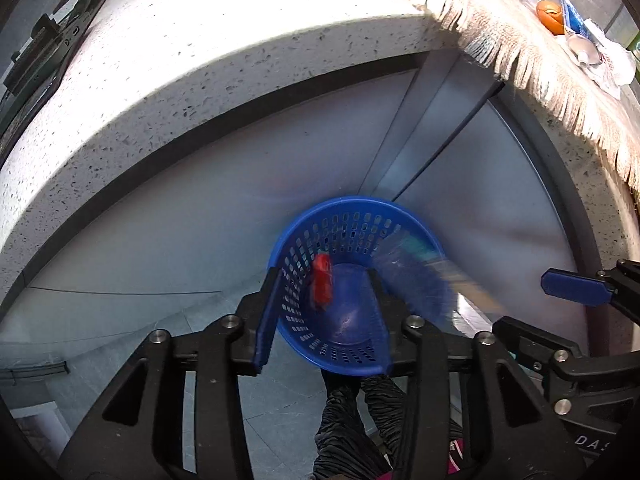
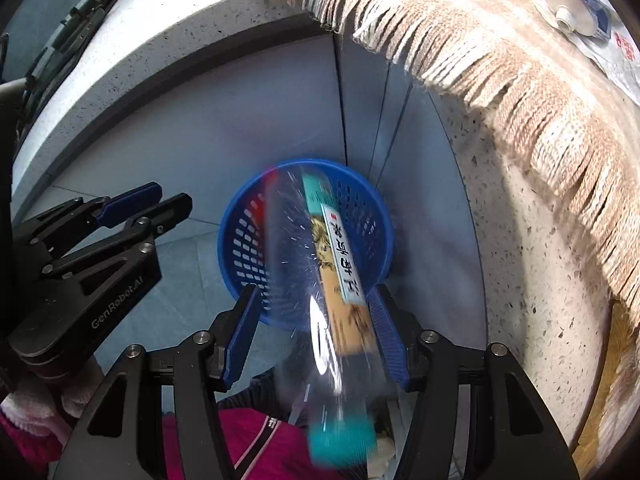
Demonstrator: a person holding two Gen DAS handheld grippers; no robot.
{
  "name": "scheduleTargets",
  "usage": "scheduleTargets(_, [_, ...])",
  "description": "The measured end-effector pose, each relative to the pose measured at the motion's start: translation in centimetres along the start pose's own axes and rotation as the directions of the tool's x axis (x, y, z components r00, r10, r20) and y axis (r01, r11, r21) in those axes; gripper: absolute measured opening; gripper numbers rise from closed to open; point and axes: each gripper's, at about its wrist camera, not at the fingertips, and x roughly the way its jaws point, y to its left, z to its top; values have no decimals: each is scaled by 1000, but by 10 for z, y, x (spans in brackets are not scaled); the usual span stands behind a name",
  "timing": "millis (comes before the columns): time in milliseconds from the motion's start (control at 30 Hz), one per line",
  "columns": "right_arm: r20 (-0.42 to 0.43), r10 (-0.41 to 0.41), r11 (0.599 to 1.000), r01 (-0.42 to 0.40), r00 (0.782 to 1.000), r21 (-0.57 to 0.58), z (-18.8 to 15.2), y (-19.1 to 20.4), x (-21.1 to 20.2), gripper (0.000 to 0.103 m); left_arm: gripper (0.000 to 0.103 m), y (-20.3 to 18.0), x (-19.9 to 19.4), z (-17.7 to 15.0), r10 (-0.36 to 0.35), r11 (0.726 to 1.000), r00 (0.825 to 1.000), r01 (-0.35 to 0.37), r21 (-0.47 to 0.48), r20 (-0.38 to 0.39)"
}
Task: Collect trash
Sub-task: 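Open the left tool dropping the bag while the right tool drops the bottle, then raise both tools back over the cloth toward the carton and cup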
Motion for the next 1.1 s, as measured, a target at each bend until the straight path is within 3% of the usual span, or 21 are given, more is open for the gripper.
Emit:
scheduleTargets(300, [12,-1,1000,0,1000,5,6,14,-10,56,41,11,-9,3,9,1000,1000,-9,-4,9])
scheduleTargets(733, [59,28,1000,-28,998,1,-3,-14,-38,56,41,15,-34,3,14,1000,998,-13,-7,63])
scheduleTargets(1100, [160,54,998,-59,986,23,-11,-46,-95,56,44,5,-68,22,-4,1000,989,2,13,148])
